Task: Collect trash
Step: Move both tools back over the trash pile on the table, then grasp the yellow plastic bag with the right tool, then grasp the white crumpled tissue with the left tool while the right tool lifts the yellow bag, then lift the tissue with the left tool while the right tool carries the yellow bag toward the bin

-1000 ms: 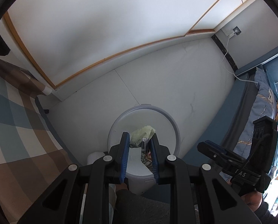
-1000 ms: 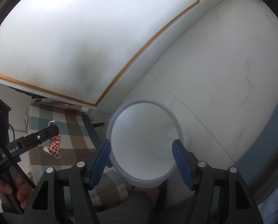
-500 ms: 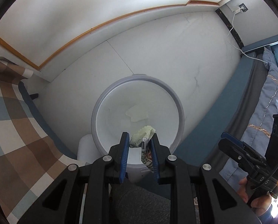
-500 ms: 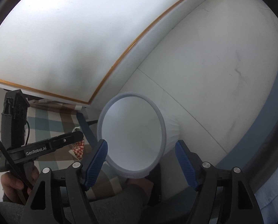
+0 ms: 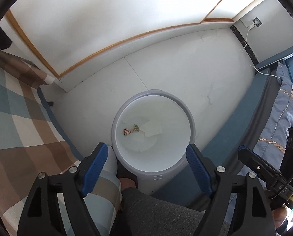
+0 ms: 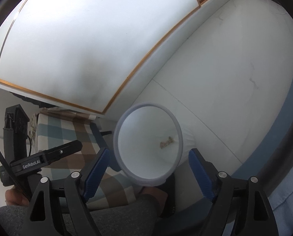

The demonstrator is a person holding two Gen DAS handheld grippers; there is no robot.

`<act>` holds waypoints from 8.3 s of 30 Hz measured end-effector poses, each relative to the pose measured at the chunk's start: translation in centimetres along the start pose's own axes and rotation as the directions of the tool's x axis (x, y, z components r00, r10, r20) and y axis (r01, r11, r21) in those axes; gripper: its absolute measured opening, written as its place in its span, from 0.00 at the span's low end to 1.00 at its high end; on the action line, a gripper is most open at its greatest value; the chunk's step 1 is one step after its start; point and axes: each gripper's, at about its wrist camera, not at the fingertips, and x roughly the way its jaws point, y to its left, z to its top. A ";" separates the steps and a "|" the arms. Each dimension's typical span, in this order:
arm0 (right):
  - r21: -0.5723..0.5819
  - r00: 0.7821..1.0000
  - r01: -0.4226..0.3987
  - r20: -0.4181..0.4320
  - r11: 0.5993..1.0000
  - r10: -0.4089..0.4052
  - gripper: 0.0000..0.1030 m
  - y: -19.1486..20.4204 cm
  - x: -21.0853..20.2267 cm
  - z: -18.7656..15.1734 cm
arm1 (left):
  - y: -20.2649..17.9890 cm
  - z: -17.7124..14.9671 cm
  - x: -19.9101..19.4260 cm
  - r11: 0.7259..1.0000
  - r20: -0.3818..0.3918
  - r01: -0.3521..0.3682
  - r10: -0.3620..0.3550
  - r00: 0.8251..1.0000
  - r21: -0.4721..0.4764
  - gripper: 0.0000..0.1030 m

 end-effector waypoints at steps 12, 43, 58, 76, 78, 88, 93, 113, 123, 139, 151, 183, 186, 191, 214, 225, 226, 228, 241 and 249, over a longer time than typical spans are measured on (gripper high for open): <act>-0.058 0.995 -0.017 0.098 0.998 0.022 0.83 3.8 -4.5 -0.1 | 0.3 -2.1 -6.7 0.999 0.200 -0.021 0.014 0.980 0.034 0.77; -0.589 0.883 -0.228 0.210 0.775 0.419 0.89 28.2 -13.9 -10.5 | 15.5 -15.8 -25.4 0.971 0.660 -0.071 0.209 0.722 -0.230 0.77; -0.727 0.919 -0.238 0.047 0.644 0.392 0.89 37.8 -8.6 -16.8 | 28.0 -23.5 -27.2 0.875 0.641 -0.049 0.391 0.661 -0.482 0.77; -0.933 0.997 -0.063 -0.042 0.355 0.065 0.89 46.9 4.3 -25.8 | 34.7 -28.4 -26.0 0.790 0.578 0.035 0.416 0.702 -0.612 0.77; -0.945 0.997 -0.072 -0.063 0.319 0.038 0.89 47.3 5.6 -26.8 | 35.0 -28.8 -26.0 0.788 0.574 0.034 0.418 0.704 -0.615 0.77; -0.965 0.982 -0.122 -0.150 0.230 -0.110 0.89 49.1 12.1 -29.5 | 37.8 -30.5 -26.1 0.731 0.556 0.080 0.437 0.707 -0.677 0.77; -0.964 0.977 -0.139 -0.171 0.225 -0.130 0.88 49.4 13.3 -30.2 | 38.5 -30.4 -25.7 0.718 0.548 0.104 0.421 0.723 -0.689 0.77; -0.946 0.982 -0.141 -0.172 0.291 -0.083 0.39 47.9 11.5 -28.4 | 38.7 -29.3 -23.7 0.700 0.469 0.044 0.430 0.771 -0.713 0.77; -0.917 0.982 -0.174 -0.190 0.359 -0.010 0.15 46.8 9.3 -26.2 | 37.9 -28.4 -22.3 0.702 0.421 -0.010 0.438 0.794 -0.712 0.77; -0.859 0.979 -0.203 -0.193 0.469 0.070 0.10 44.8 7.0 -22.3 | 31.2 -27.0 -20.8 0.893 0.509 0.013 0.244 0.826 -0.449 0.77; -0.830 0.979 -0.203 -0.179 0.519 0.097 0.10 43.9 5.9 -20.6 | 28.5 -25.1 -15.1 0.943 0.313 -0.075 0.181 0.932 -0.324 0.77; -0.806 0.977 -0.211 -0.162 0.553 0.138 0.07 42.3 3.9 -19.5 | 28.4 -25.6 -18.3 0.940 0.446 -0.008 0.169 0.879 -0.340 0.10; -0.798 0.973 -0.230 -0.170 0.557 0.159 0.07 42.2 3.5 -19.5 | 28.8 -25.4 -18.9 0.938 0.478 0.033 0.145 0.866 -0.346 0.10; -0.782 0.955 -0.294 -0.221 0.549 0.197 0.07 42.4 3.4 -19.9 | 29.2 -24.6 -19.6 0.934 0.525 0.105 0.097 0.846 -0.341 0.10; -0.738 0.936 -0.323 -0.341 0.593 0.085 0.06 44.6 9.3 -22.9 | 32.2 -25.7 -22.0 0.903 0.623 0.206 0.082 0.778 -0.377 0.10; -0.703 0.942 -0.334 -0.268 0.628 0.201 0.05 42.8 5.0 -20.2 | 31.4 -26.4 -23.8 0.899 0.666 0.081 0.256 0.700 -0.431 0.10; -0.701 0.942 -0.335 -0.262 0.630 0.209 0.05 42.6 4.5 -20.0 | 31.4 -26.4 -24.0 0.896 0.671 0.074 0.270 0.690 -0.437 0.10; -0.702 0.943 -0.333 -0.244 0.630 0.226 0.05 42.2 3.4 -19.6 | 31.2 -26.5 -24.3 0.894 0.677 0.057 0.292 0.676 -0.444 0.10; -0.718 0.930 -0.331 -0.139 0.612 0.340 0.05 41.3 -4.3 -16.8 | 26.4 -24.5 -26.4 0.923 0.706 -0.051 0.327 0.629 -0.382 0.10; -0.701 0.910 -0.319 -0.038 0.638 0.413 0.05 38.6 -10.0 -13.5 | 21.0 -21.1 -28.2 0.956 0.754 -0.075 0.269 0.599 -0.282 0.10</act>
